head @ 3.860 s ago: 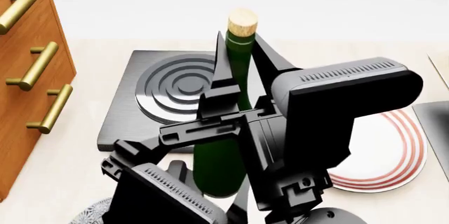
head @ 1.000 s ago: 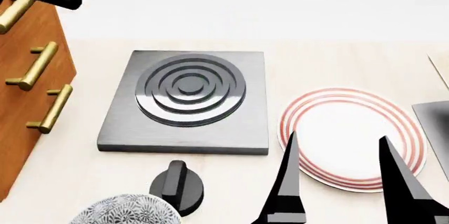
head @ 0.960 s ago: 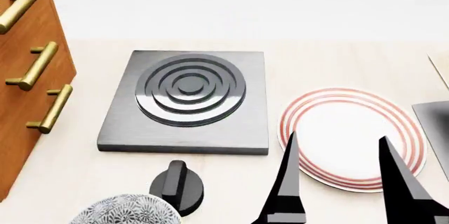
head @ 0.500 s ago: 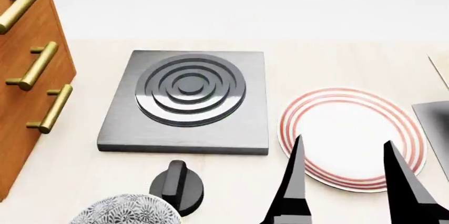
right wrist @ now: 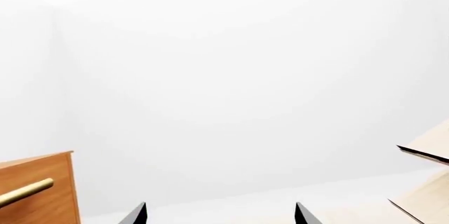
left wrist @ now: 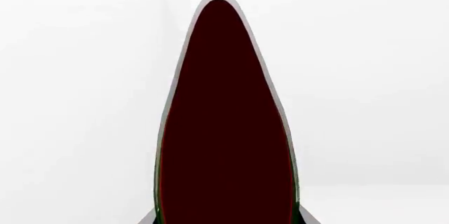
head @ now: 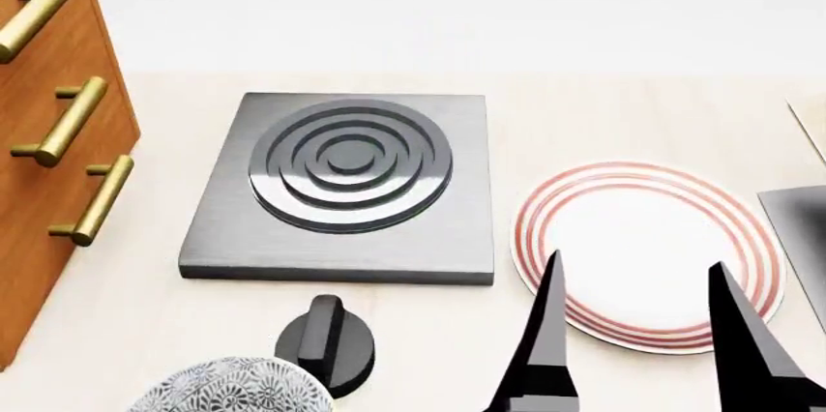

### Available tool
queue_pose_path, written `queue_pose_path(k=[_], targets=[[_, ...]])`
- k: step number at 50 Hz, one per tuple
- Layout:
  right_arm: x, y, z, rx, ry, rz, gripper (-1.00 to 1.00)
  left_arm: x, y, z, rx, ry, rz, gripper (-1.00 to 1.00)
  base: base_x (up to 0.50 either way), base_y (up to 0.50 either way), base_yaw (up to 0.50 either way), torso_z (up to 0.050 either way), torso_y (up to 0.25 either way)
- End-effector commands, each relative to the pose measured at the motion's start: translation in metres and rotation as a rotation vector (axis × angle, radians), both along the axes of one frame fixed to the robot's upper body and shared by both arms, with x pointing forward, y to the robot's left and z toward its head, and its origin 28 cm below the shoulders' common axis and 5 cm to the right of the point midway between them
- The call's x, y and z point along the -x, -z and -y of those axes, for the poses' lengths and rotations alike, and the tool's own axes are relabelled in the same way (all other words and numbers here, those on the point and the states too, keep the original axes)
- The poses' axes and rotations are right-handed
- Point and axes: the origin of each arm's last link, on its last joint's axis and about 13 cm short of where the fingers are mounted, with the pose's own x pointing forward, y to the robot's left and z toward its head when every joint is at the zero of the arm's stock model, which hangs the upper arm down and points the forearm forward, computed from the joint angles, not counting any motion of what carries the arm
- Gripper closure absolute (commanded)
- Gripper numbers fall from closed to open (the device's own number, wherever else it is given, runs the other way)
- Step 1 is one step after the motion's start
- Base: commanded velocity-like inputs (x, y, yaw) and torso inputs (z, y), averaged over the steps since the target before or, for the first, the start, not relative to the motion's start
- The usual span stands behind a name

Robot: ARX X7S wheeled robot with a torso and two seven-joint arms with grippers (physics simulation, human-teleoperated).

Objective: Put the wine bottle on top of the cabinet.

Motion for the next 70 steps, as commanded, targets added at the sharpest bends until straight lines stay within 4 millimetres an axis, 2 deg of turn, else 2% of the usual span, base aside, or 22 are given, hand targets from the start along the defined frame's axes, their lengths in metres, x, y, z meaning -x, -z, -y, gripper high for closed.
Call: queue_pose_path(k=[1,8,13,20,34,46,70], targets=[[-0.001,0.002,0.001,0.003,0.005,-0.007,-1.00,-0.016,0.008,-0.001,0.106,0.020,-0.020,1.00,0.00,0.00,0.00,0.000,0.000],[0.000,0.003,0.001,0.005,0.007,-0.012,-1.00,-0.017,0.018,-0.002,0.194,0.053,-0.030,1.00,0.00,0.00,0.00,0.000,0.000],[-0.001,0.004,0.001,0.006,0.007,-0.014,-1.00,-0.017,0.021,-0.003,0.187,0.045,-0.050,1.00,0.00,0.00,0.00,0.000,0.002],[0.000,0.003,0.001,0.006,0.007,-0.014,-1.00,-0.016,0.038,-0.009,0.225,-0.005,-0.084,1.00,0.00,0.00,0.00,0.000,0.000],[0.000,0.004,0.001,0.008,0.010,-0.017,-1.00,-0.026,0.068,-0.008,0.217,-0.023,-0.173,1.00,0.00,0.00,0.00,0.001,0.001],[0.000,0.004,0.000,0.009,0.009,-0.022,-1.00,-0.031,0.078,-0.004,0.208,-0.016,-0.243,1.00,0.00,0.00,0.00,0.000,0.001],[0.001,0.003,-0.001,0.011,0.003,-0.020,-1.00,-0.030,0.126,-0.011,0.267,-0.046,-0.295,1.00,0.00,0.00,0.00,0.000,0.001]])
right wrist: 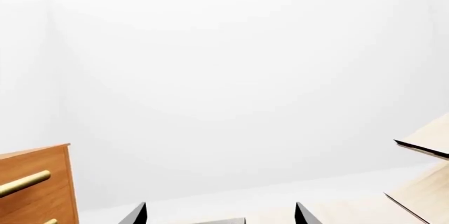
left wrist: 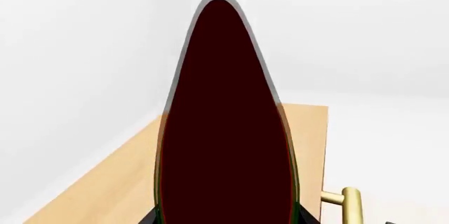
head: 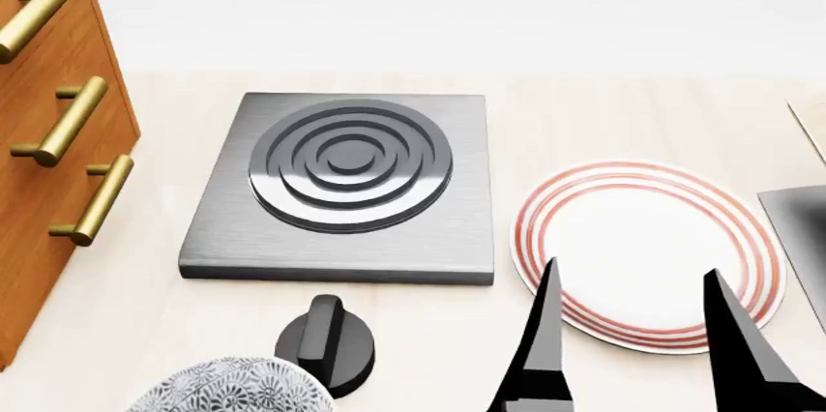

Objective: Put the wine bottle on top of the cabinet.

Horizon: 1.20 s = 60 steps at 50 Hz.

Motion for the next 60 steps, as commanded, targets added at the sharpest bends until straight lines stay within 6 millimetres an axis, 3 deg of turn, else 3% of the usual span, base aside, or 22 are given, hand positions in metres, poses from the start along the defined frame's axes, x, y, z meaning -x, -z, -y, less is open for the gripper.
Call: queue_pose_path(k=[1,20,43,44,60], targets=[[0.001,-0.001,0.000,0.001,-0.002,0.002,-1.00,0.004,0.018,-0.004,0.037,-0.031,0.000,1.00,0.00,0.00,0.00,0.000,0.000],[-0.001,0.002,-0.002,0.003,-0.010,-0.004,-1.00,0.006,0.042,-0.007,0.075,-0.026,-0.007,1.00,0.00,0.00,0.00,0.000,0.000],[-0.001,0.001,-0.003,0.001,-0.016,-0.003,-1.00,0.006,0.035,-0.007,0.068,-0.024,0.013,1.00,0.00,0.00,0.00,0.000,0.000],[-0.001,0.000,-0.003,0.002,-0.017,-0.003,-1.00,0.006,0.035,-0.007,0.068,-0.023,0.013,-1.00,0.00,0.00,0.00,0.000,0.000],[-0.001,0.001,-0.004,0.004,-0.019,-0.005,-1.00,0.007,0.039,-0.007,0.079,-0.012,-0.001,-1.00,0.00,0.00,0.00,0.000,0.000]])
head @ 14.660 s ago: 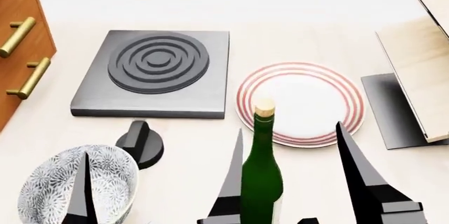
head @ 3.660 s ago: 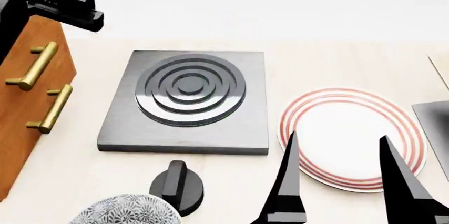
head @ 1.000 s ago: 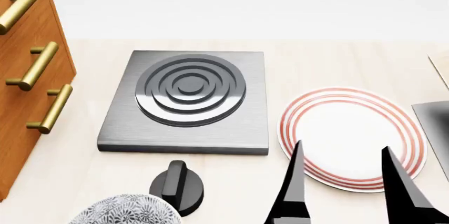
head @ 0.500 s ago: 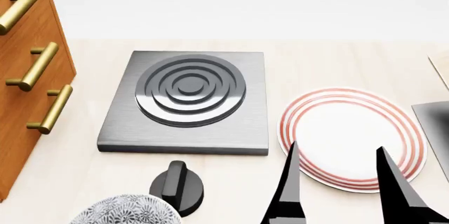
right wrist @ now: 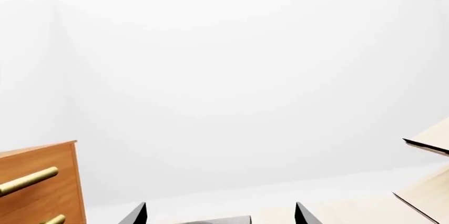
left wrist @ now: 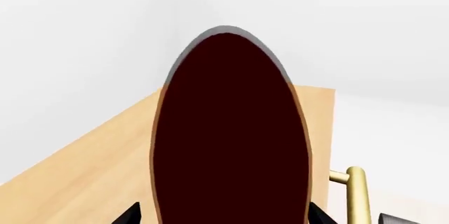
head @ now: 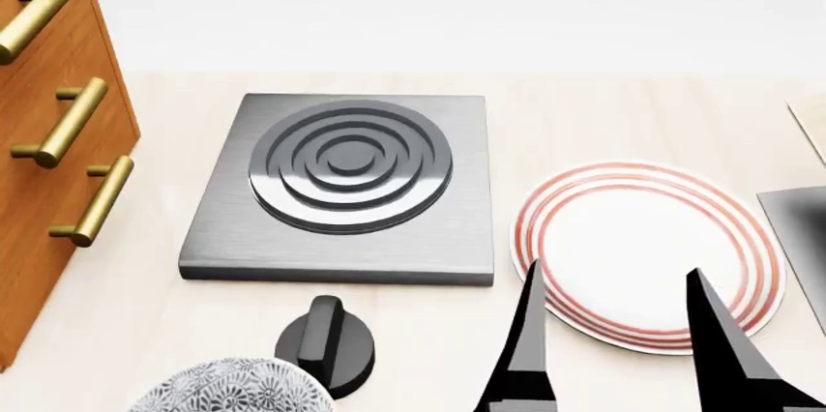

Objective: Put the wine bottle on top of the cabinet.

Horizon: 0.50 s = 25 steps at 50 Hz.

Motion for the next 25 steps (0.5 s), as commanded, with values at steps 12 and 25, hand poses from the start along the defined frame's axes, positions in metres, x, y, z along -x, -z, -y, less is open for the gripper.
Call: queue_pose_path(k=[12,25], targets=[[-0.001,0.001,-0.001,0.002,-0.004,0.000,-1.00,0.001,0.006,-0.001,0.005,0.000,-0.017,-1.00,0.00,0.00,0.00,0.000,0.000],[0.002,0.000,-0.001,0.005,-0.007,0.002,-1.00,-0.005,0.024,0.002,-0.003,0.036,0.049,-1.00,0.00,0.00,0.00,0.000,0.000]])
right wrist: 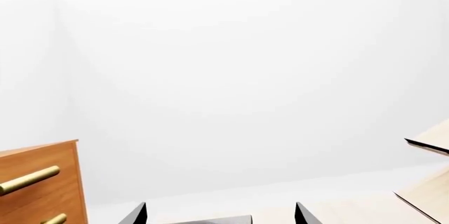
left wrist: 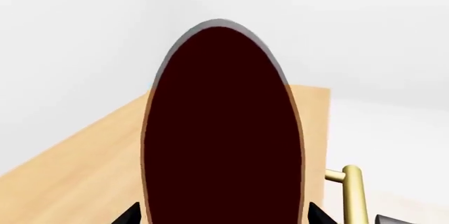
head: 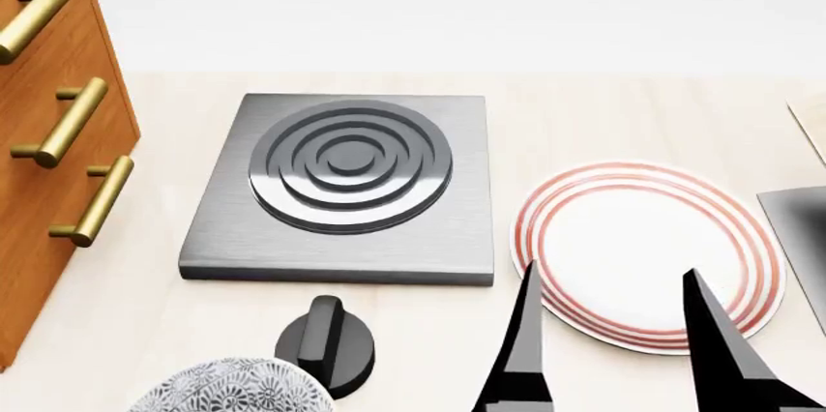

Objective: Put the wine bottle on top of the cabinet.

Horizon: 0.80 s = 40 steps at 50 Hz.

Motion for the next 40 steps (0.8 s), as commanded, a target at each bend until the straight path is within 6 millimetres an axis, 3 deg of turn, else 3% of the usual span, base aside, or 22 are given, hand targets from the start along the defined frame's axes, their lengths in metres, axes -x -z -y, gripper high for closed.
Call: queue_pose_path(k=[1,13,24,40], targets=[[0.001,-0.001,0.000,0.001,-0.004,0.004,-1.00,-0.003,0.016,0.002,-0.001,0.023,0.052,-1.00,0.00,0.00,0.00,0.000,0.000],[0.001,-0.001,-0.002,0.004,-0.009,0.004,-1.00,0.003,0.052,-0.006,0.000,-0.001,0.024,-1.00,0.00,0.00,0.00,0.000,0.000],[0.002,-0.001,-0.004,0.005,-0.015,0.005,-1.00,0.020,0.063,-0.004,-0.039,0.002,0.047,-1.00,0.00,0.00,0.00,0.000,0.000],[0.002,0.000,-0.007,0.009,-0.026,0.002,-1.00,0.063,0.070,0.020,-0.164,0.102,0.141,-1.00,0.00,0.00,0.00,0.000,0.000]])
